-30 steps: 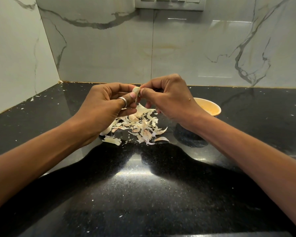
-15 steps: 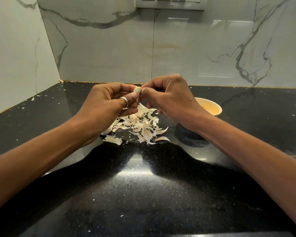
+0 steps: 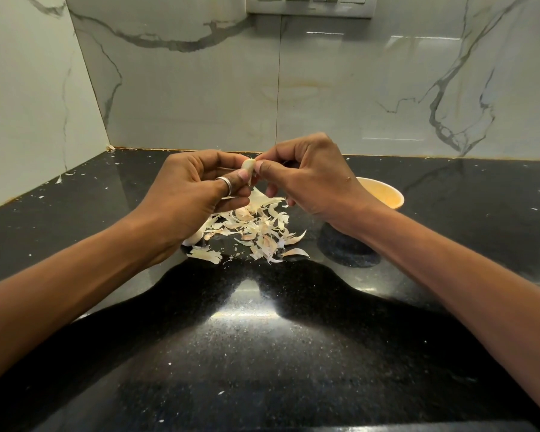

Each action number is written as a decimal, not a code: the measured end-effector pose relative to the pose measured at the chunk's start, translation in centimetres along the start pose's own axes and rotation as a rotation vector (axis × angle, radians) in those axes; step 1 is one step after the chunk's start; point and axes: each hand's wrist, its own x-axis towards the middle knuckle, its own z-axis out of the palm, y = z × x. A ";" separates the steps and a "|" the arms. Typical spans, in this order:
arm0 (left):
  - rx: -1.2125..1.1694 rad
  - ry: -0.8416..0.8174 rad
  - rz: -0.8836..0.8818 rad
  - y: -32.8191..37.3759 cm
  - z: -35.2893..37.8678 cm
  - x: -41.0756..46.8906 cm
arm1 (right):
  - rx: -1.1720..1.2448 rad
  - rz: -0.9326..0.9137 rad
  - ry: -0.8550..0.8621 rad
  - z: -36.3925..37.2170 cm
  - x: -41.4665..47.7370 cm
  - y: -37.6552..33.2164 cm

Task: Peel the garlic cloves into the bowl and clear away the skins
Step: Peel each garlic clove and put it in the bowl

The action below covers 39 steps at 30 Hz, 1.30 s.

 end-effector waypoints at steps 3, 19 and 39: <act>-0.011 0.003 -0.001 0.0 0.0 0.0 | 0.007 -0.012 -0.023 -0.1 0.1 0.2; 0.019 -0.002 0.027 0.1 0.1 -0.1 | 0.006 -0.017 -0.008 0.0 0.2 0.3; -0.087 -0.043 -0.037 0.4 0.3 -0.2 | 0.171 0.052 0.023 -0.1 0.0 -0.1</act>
